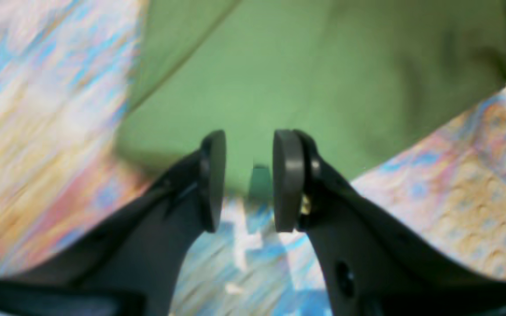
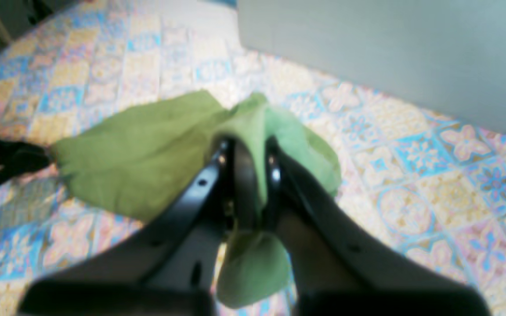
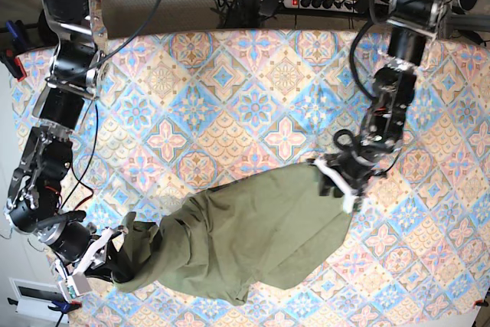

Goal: Layout the t-shirt on the table in an organized manner, then fold the t-shirt properly
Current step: 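Release the left gripper and regrasp the t-shirt near its middle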

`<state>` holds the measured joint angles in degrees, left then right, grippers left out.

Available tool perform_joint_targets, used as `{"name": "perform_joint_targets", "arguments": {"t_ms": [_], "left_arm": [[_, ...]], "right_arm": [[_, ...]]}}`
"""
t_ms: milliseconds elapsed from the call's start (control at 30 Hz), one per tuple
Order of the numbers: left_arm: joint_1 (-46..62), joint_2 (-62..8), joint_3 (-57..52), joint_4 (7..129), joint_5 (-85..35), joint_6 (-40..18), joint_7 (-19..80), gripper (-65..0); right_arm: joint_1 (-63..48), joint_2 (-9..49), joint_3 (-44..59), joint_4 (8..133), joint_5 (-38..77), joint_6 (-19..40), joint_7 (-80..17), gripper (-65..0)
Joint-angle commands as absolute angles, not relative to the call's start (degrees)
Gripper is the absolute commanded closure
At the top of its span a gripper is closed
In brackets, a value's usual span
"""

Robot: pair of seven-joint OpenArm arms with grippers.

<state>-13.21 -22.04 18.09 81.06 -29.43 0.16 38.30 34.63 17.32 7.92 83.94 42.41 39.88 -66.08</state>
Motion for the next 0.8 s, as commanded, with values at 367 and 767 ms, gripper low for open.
{"name": "perform_joint_targets", "arguments": {"t_ms": [367, 767], "left_arm": [[-19.6, -16.9, 20.0, 73.0, -20.2, 0.5, 37.4, -18.6], [-19.7, -16.6, 20.4, 68.7, -20.6, 0.2, 37.4, -37.0]], "right_arm": [[36.8, 17.8, 8.3, 85.1, 43.6, 40.0, -64.3, -0.7], [36.8, 17.6, 8.3, 85.1, 43.6, 40.0, -64.2, -0.7]]}}
